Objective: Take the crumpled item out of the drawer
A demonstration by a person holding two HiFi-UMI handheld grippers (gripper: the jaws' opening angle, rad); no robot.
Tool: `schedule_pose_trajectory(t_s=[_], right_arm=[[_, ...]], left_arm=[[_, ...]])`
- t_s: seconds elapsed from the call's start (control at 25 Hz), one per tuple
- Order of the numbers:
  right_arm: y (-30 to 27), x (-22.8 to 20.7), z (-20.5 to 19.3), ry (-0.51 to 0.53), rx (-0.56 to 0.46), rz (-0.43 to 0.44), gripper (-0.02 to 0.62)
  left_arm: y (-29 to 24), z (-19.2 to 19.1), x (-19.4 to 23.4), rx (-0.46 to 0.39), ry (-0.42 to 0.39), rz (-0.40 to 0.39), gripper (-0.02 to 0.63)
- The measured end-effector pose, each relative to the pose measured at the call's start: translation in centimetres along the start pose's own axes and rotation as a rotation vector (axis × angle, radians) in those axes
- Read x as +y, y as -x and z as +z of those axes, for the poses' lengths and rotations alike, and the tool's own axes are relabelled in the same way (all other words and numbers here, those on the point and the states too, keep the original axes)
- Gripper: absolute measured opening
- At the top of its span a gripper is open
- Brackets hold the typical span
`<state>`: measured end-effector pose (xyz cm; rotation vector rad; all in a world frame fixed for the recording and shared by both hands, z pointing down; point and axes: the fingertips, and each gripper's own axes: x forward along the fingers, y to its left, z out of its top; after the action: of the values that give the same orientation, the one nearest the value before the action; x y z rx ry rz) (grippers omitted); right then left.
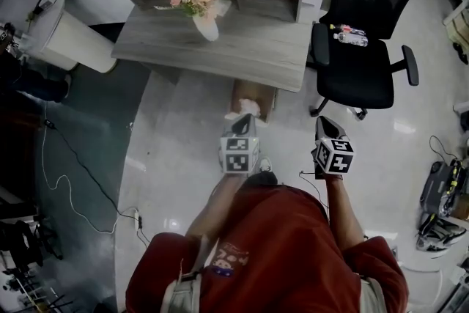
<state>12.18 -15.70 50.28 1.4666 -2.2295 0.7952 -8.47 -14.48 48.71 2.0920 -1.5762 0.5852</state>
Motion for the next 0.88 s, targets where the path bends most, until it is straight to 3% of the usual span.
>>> schedule_pose_trajectory(t_s=[0.48, 0.88], right_arm=[[-6.8, 3.9, 3.5, 0.030, -0.009, -0.005, 0.002], [-8.9, 3.0, 3.9, 0.046, 0.019, -0.016, 0.002]], left_arm=[[-3.6, 2.4, 7.0, -0.014, 0.004, -0.013, -0.002], [-5.9, 2.2, 8.3, 0.005, 0.040, -0.005, -0.002]])
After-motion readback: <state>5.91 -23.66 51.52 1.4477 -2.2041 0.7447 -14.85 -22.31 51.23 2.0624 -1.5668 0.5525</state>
